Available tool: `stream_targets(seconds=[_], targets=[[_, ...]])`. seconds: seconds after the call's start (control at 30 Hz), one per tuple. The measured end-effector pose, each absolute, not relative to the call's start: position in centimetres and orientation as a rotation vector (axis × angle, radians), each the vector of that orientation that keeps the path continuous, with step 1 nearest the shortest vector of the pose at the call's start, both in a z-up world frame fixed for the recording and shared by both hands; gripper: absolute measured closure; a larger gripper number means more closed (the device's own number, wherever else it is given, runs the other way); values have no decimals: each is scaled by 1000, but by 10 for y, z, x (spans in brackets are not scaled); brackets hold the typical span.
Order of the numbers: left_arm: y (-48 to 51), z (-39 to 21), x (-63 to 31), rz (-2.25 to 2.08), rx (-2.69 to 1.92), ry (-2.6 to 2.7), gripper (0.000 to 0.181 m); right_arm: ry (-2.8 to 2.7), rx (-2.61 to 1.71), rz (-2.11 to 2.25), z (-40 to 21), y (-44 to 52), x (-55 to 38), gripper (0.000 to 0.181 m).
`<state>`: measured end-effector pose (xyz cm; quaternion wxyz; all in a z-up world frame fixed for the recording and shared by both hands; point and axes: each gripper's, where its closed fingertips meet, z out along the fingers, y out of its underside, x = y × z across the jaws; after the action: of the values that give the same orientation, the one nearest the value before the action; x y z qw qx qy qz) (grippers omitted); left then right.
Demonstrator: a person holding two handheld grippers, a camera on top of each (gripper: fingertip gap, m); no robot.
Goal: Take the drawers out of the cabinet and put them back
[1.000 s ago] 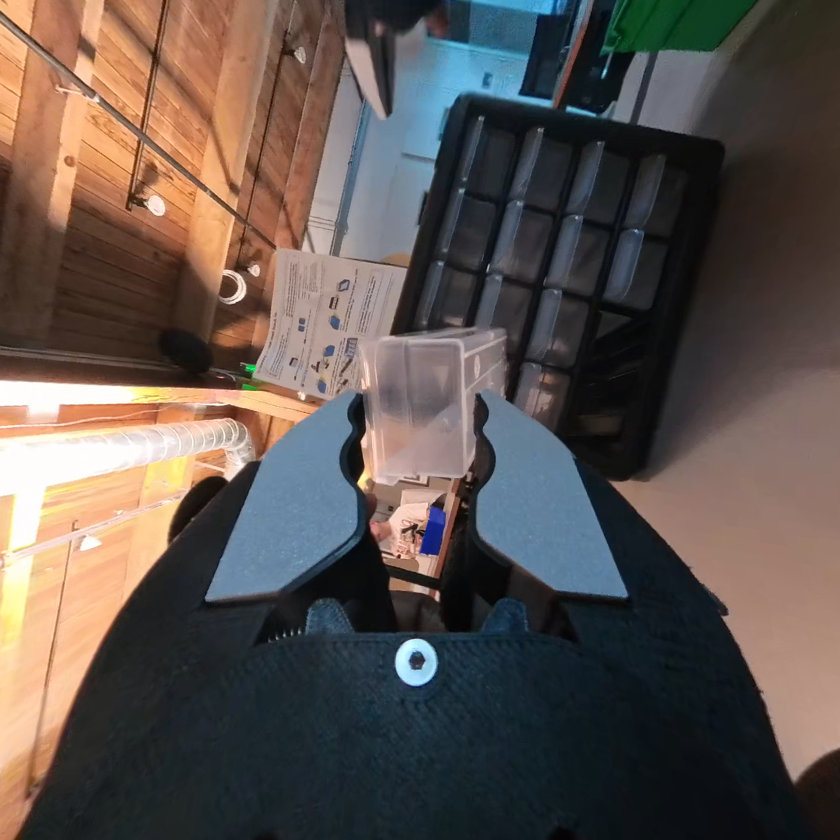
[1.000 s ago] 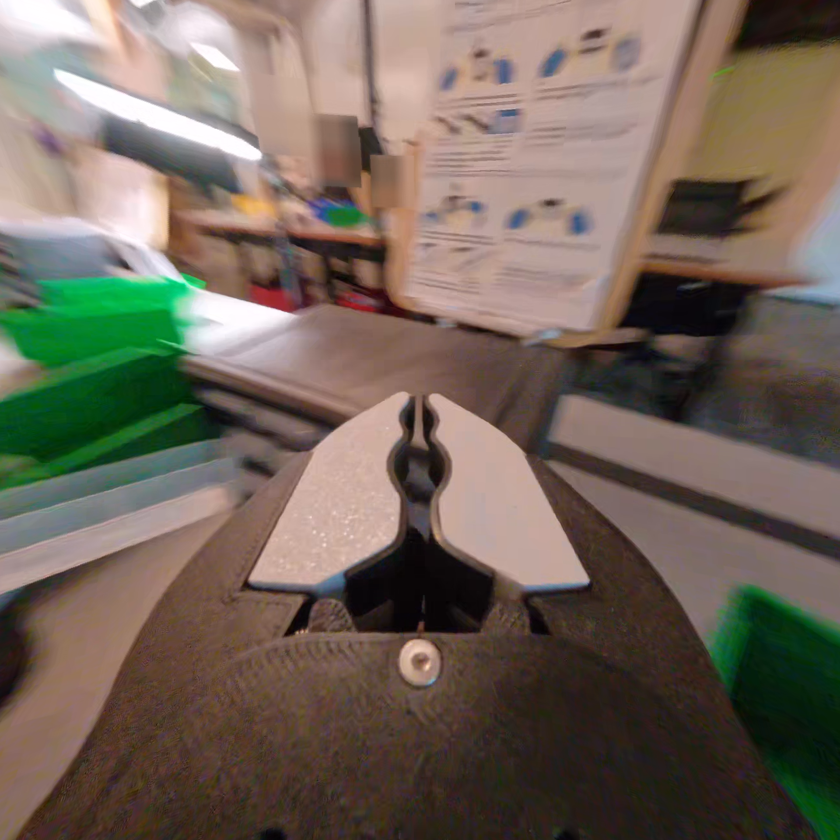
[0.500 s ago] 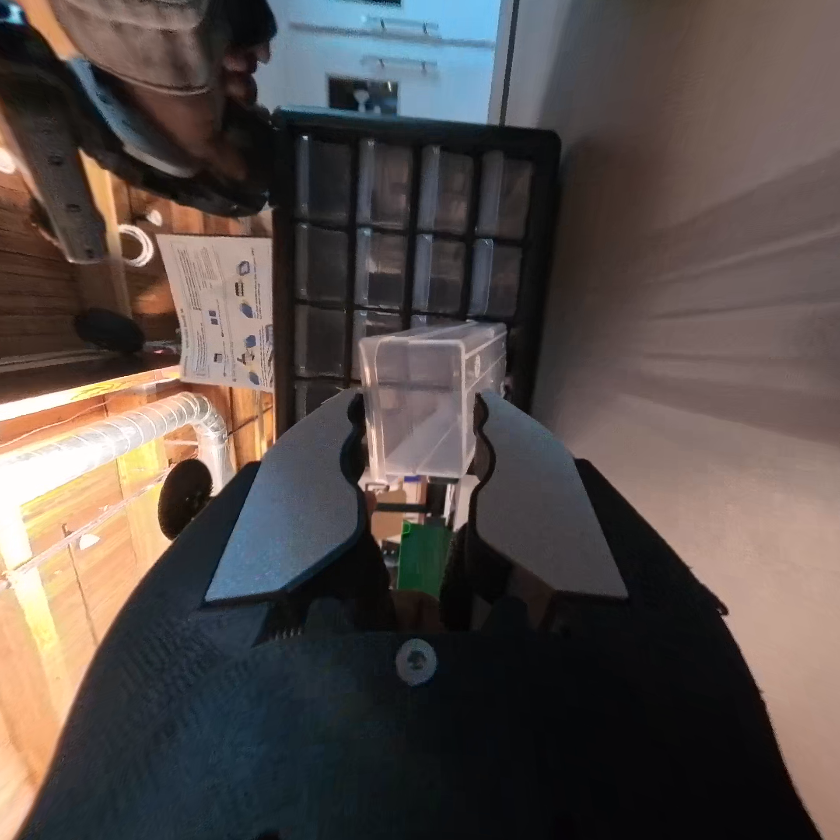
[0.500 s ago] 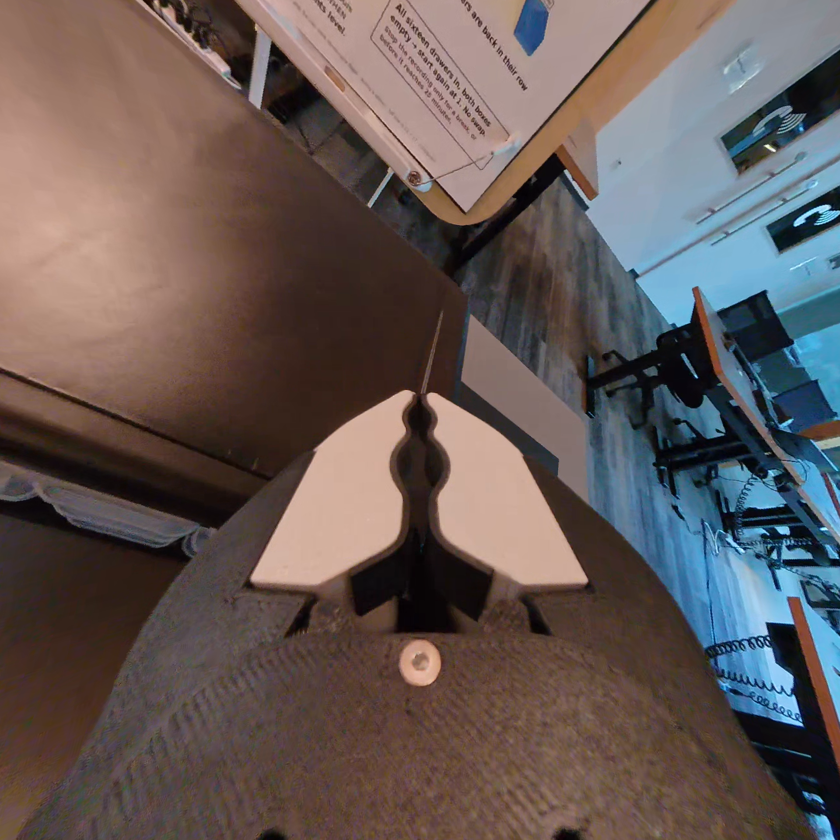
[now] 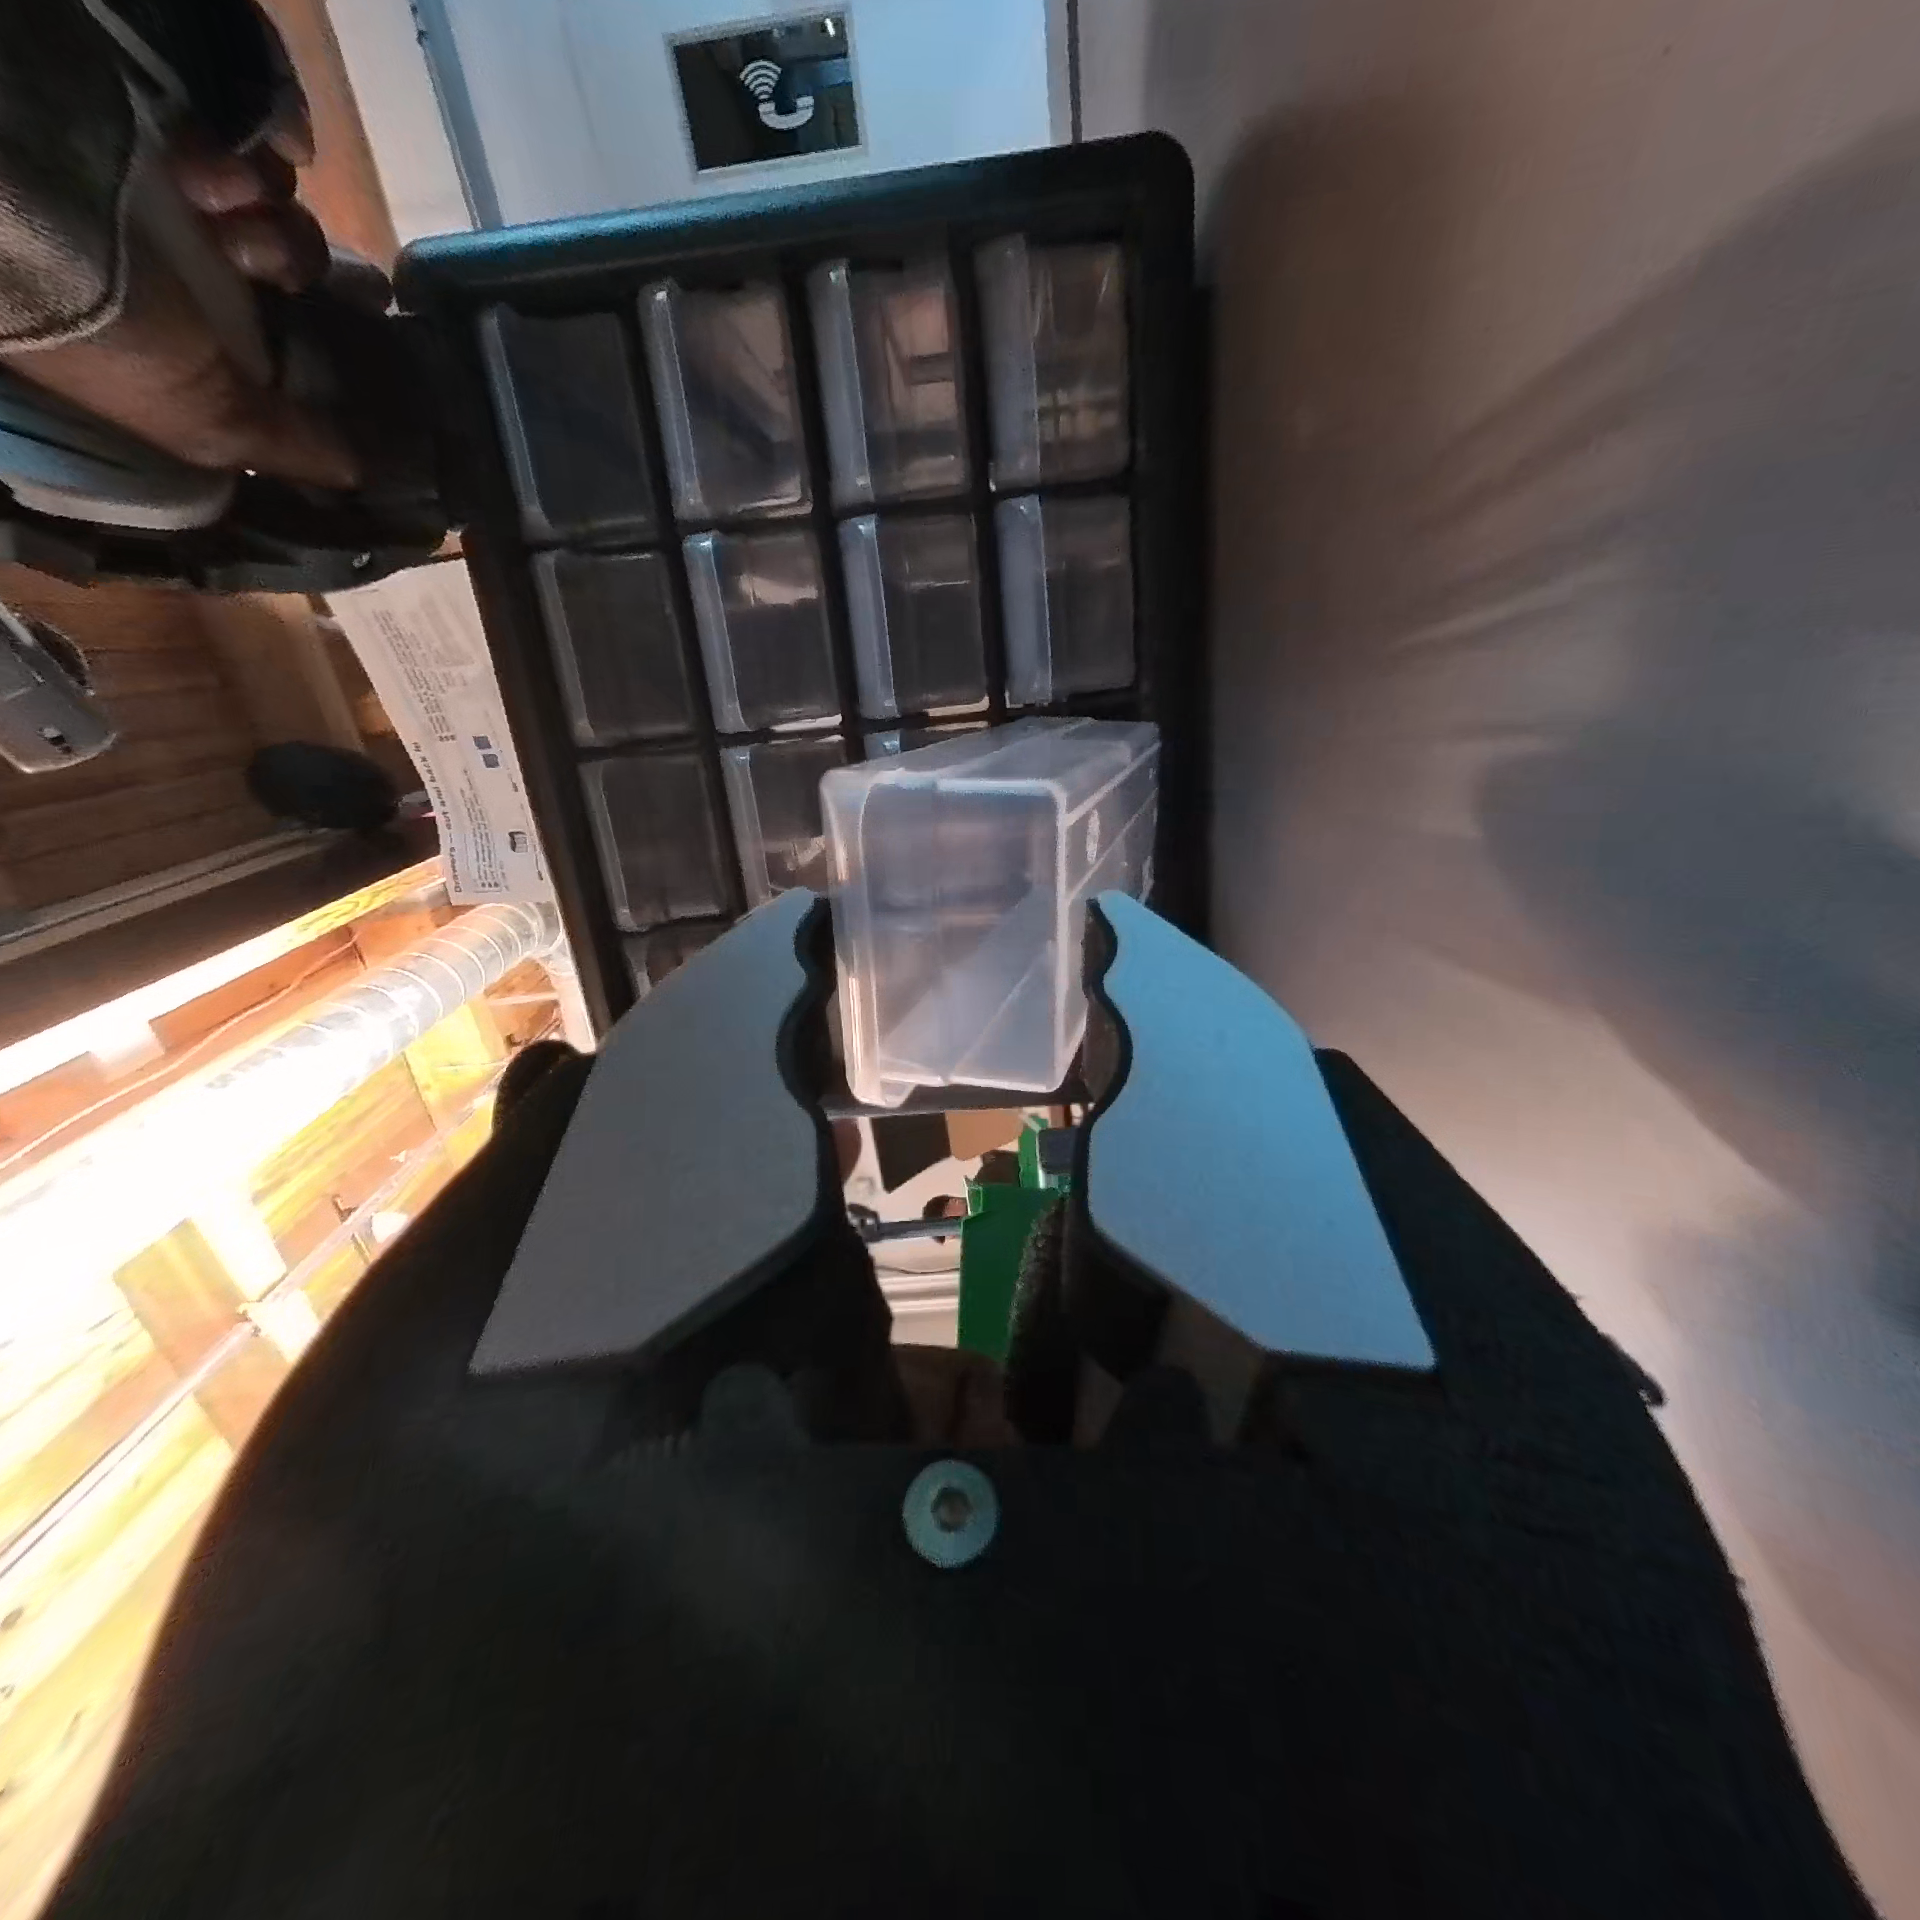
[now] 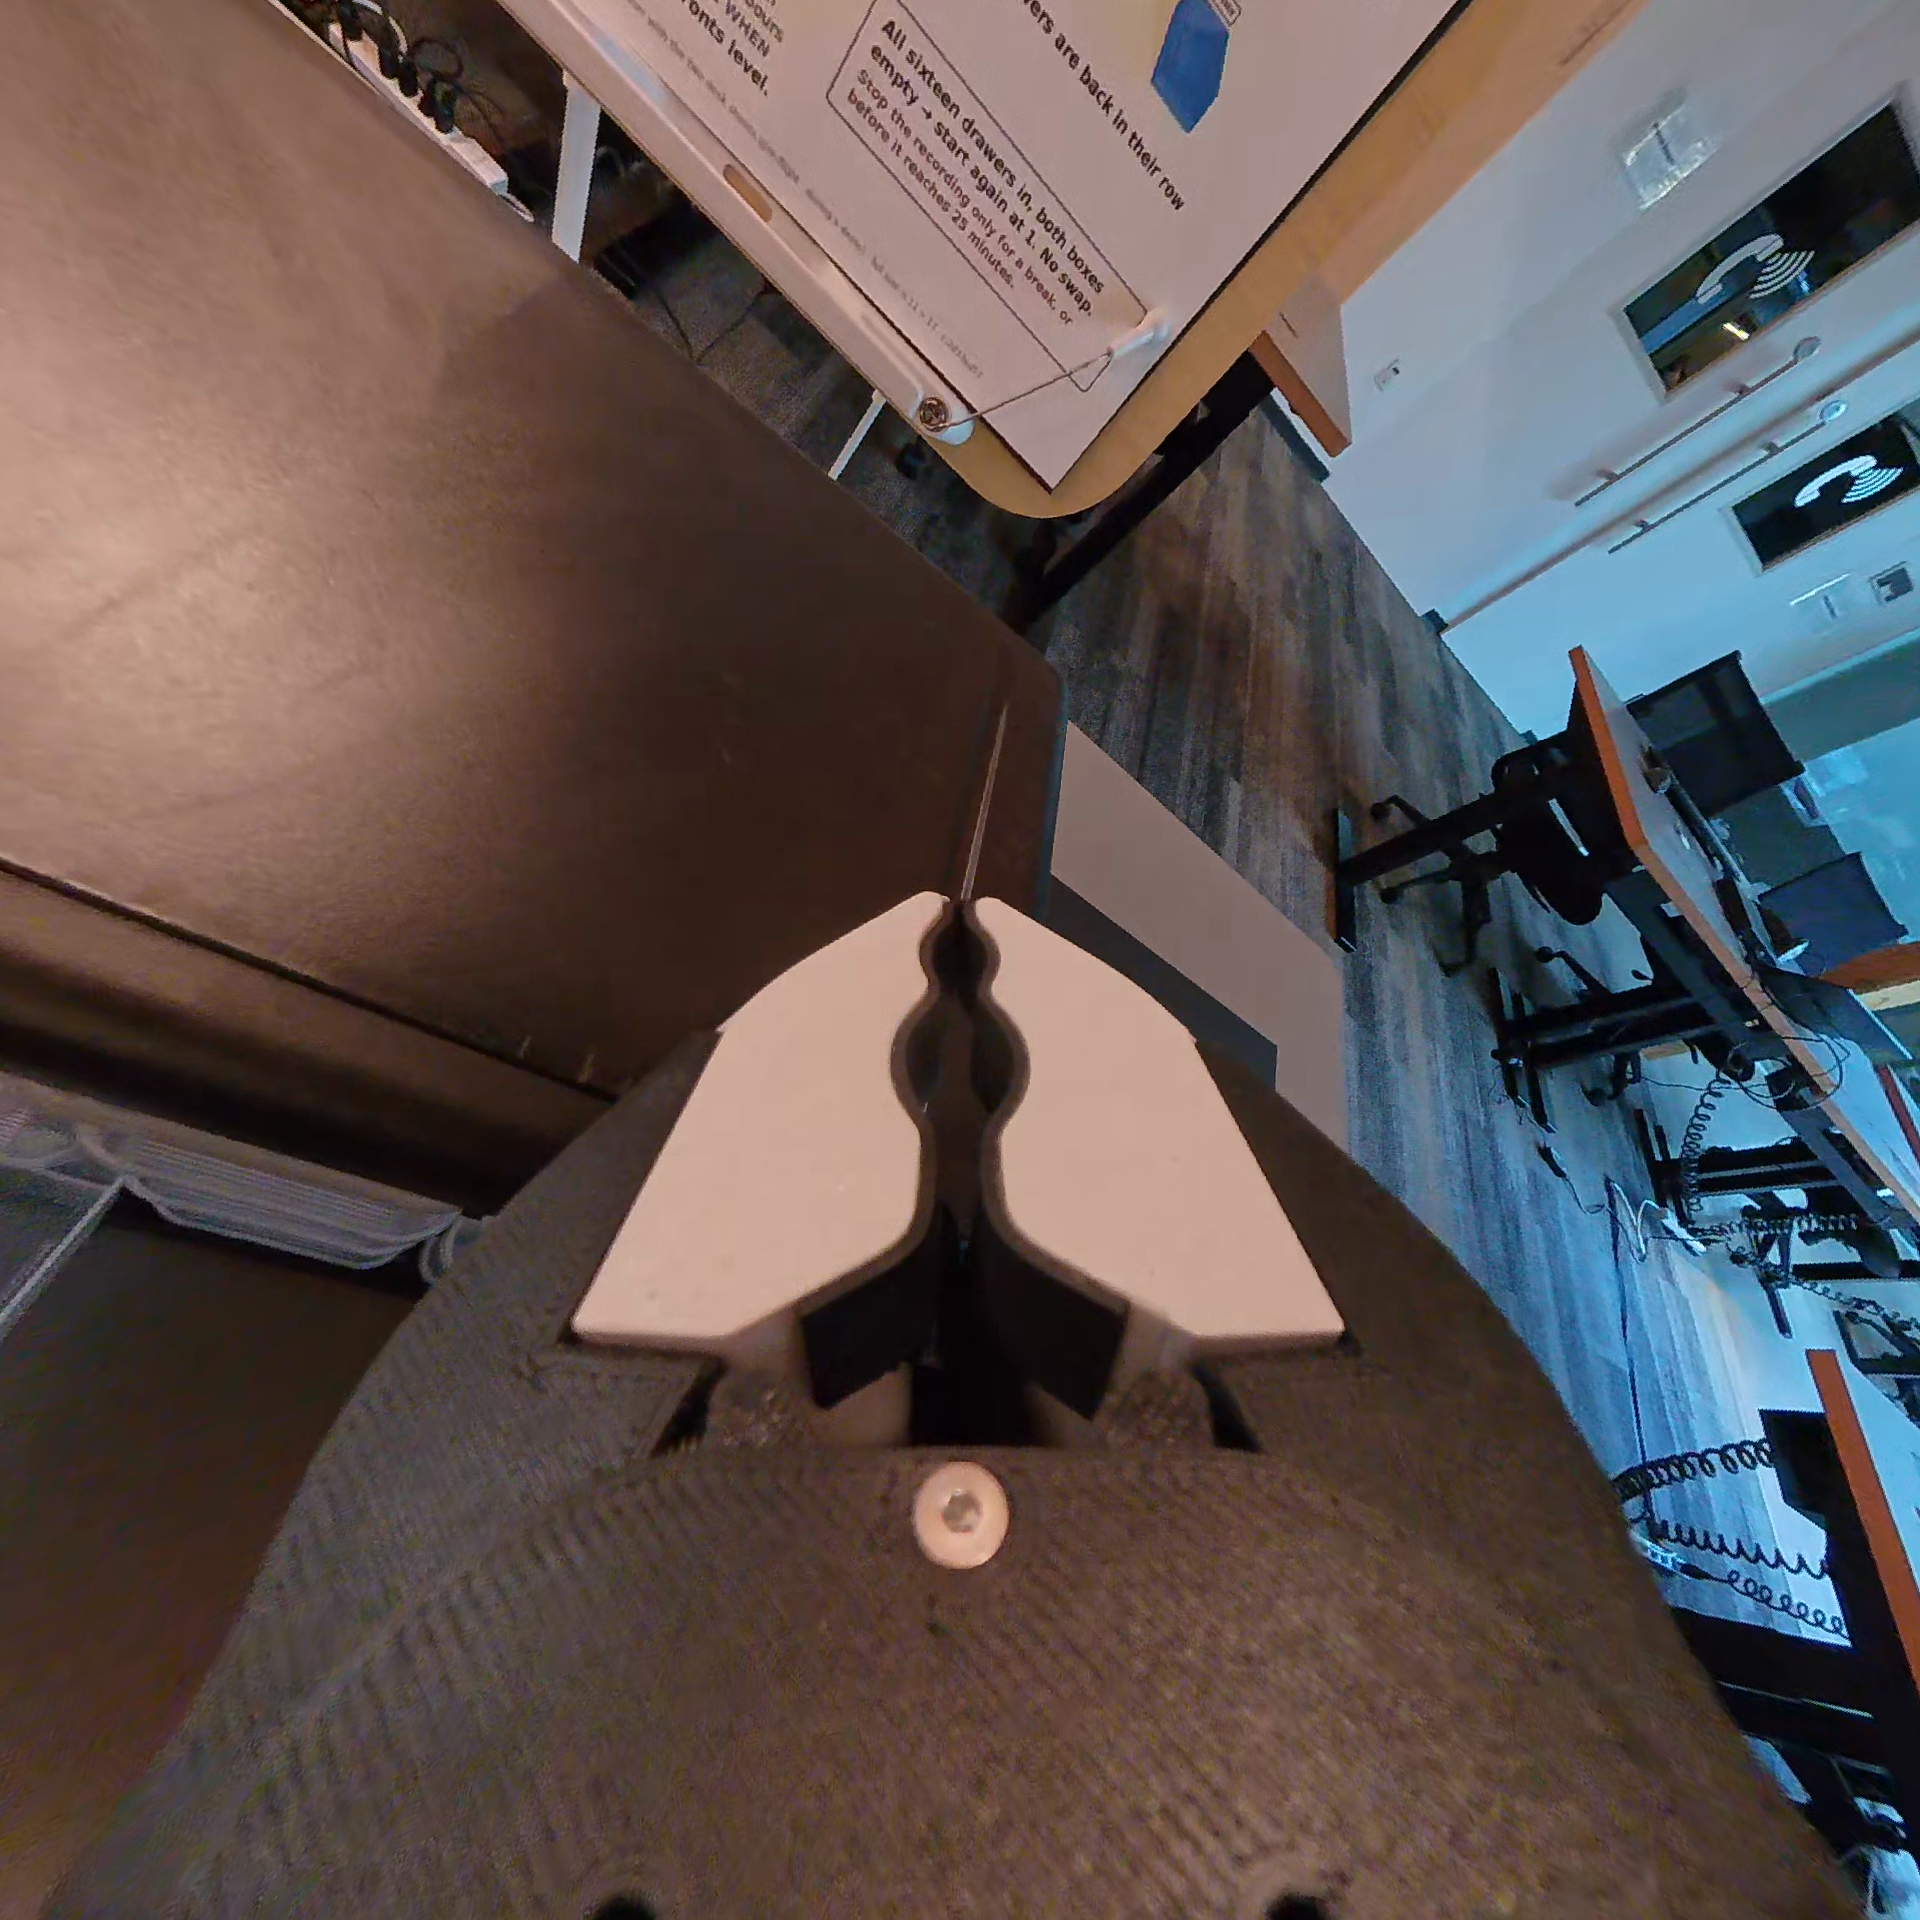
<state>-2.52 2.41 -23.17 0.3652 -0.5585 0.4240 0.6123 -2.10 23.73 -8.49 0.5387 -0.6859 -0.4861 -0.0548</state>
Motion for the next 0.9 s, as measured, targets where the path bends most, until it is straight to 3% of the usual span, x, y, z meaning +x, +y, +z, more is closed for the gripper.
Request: stream_targets(seconds=[0.9], targets=[[46,-258,-41,1403,-1622,1065,138,-1146,-1625,-116,-85,237,-22,181]])
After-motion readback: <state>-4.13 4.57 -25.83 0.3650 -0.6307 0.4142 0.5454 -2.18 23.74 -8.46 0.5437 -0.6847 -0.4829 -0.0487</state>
